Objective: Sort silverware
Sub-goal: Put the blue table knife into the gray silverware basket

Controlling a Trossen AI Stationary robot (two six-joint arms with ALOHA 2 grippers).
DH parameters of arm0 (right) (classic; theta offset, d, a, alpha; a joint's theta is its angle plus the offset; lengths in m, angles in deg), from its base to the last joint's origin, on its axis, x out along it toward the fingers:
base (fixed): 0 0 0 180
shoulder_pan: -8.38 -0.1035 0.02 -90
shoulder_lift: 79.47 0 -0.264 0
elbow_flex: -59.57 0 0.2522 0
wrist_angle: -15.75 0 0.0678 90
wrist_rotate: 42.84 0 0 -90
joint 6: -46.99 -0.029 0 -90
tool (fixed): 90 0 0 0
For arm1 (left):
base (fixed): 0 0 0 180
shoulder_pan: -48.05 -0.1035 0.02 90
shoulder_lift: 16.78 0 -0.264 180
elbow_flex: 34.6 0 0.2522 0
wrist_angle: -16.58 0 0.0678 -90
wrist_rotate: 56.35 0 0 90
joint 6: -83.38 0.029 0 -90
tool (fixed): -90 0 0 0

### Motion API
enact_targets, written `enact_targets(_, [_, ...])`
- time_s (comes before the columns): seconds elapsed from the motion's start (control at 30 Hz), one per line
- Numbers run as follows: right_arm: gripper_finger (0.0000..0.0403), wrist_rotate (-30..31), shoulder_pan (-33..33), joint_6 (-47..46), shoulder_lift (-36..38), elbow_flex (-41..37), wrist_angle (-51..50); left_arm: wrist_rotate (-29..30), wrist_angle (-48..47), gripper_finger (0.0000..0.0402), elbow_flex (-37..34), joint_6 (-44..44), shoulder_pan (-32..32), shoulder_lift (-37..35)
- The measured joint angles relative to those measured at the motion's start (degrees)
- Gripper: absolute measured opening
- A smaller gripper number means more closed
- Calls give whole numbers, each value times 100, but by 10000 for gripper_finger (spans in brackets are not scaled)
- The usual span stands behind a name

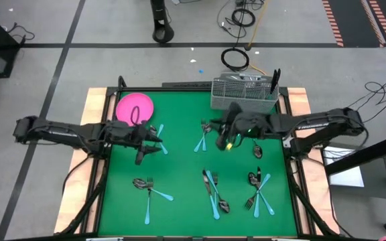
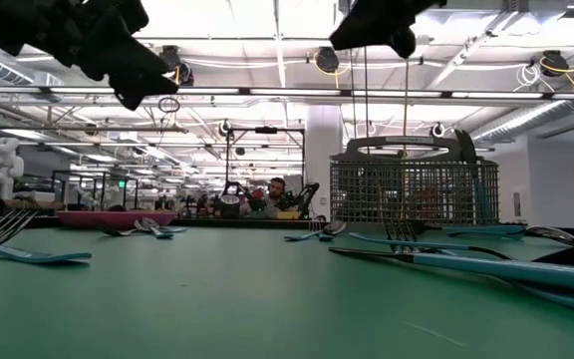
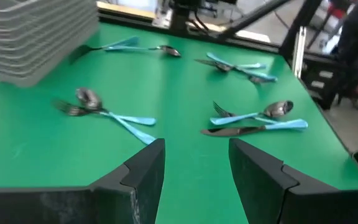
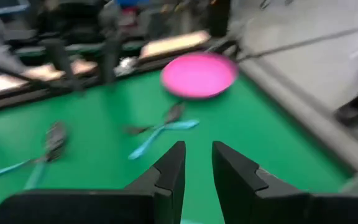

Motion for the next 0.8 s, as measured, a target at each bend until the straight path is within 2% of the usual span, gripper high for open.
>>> enact_targets(0.2, [70, -658, -603, -1271, -962, 823, -1018, 787, 1017, 180, 124, 421, 726, 773])
enact_targets(0.37, [70, -1534, -1079, -2502, -1820, 1338, -1576, 1135, 1706, 180, 130, 1000, 1026, 1100])
enact_targets(0.53, [70, -2100, -1469, -3700, -2585, 1588, -1612, 1143, 1743, 180, 130, 1123, 1026, 1111])
enact_targets(0.7, [70, -2760, -1637, -4641, -3093, 1776, -1608, 911, 1752, 180, 130, 1173, 1025, 1089])
enact_targets(0.8, [71, -2889, -1746, -5091, -3278, 1955, -1617, 909, 1767, 180, 130, 1300, 1025, 1026])
